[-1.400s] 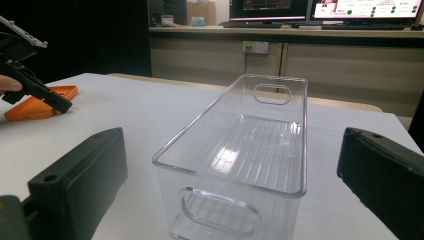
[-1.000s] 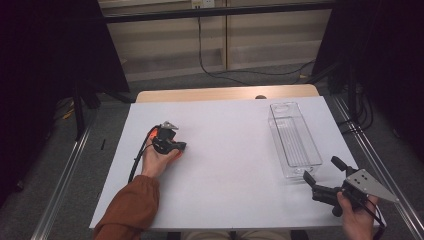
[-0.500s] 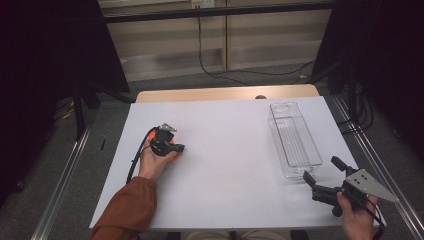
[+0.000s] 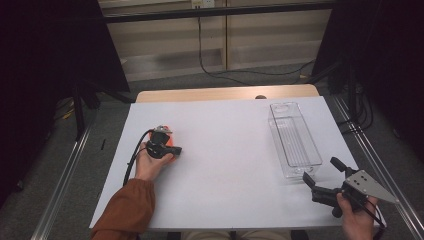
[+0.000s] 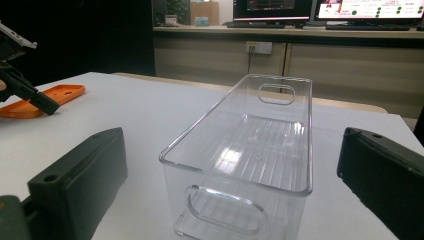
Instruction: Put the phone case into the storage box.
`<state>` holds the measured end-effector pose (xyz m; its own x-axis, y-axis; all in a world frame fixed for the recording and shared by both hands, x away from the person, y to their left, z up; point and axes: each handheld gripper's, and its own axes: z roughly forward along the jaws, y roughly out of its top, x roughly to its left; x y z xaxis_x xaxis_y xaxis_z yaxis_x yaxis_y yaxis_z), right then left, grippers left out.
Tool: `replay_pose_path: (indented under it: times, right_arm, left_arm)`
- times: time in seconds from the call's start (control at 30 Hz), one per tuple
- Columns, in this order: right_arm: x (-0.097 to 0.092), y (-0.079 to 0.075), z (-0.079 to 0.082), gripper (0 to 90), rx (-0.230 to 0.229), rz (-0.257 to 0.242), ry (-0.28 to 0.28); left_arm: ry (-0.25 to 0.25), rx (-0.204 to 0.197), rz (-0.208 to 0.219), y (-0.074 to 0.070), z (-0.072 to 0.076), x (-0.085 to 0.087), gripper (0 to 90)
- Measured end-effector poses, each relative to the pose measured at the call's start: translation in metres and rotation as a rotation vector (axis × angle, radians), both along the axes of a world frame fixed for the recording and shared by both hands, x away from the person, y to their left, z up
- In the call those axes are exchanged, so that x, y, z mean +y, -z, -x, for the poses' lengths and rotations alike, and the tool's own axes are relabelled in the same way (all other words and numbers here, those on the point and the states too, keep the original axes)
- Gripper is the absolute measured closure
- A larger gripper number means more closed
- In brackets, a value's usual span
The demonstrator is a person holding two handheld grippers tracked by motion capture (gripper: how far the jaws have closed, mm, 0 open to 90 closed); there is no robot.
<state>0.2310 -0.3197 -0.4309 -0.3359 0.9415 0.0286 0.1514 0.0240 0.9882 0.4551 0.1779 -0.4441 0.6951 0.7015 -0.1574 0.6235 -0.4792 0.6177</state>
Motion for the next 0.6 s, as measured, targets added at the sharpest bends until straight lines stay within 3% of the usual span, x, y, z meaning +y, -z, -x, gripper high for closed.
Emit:
replay_pose_path:
  times: [0.37, 0.6]
  right_arm:
    - [0.001, 0.000, 0.001, 0.0, 0.001, -0.001, -0.004]
    - [0.001, 0.000, 0.000, 0.0, 0.001, 0.002, 0.002]
  left_arm:
    - [0.017, 0.034, 0.004, -0.002, 0.005, 0.010, 90.0]
    - [-0.003, 0.044, 0.013, -0.001, 0.008, 0.011, 90.0]
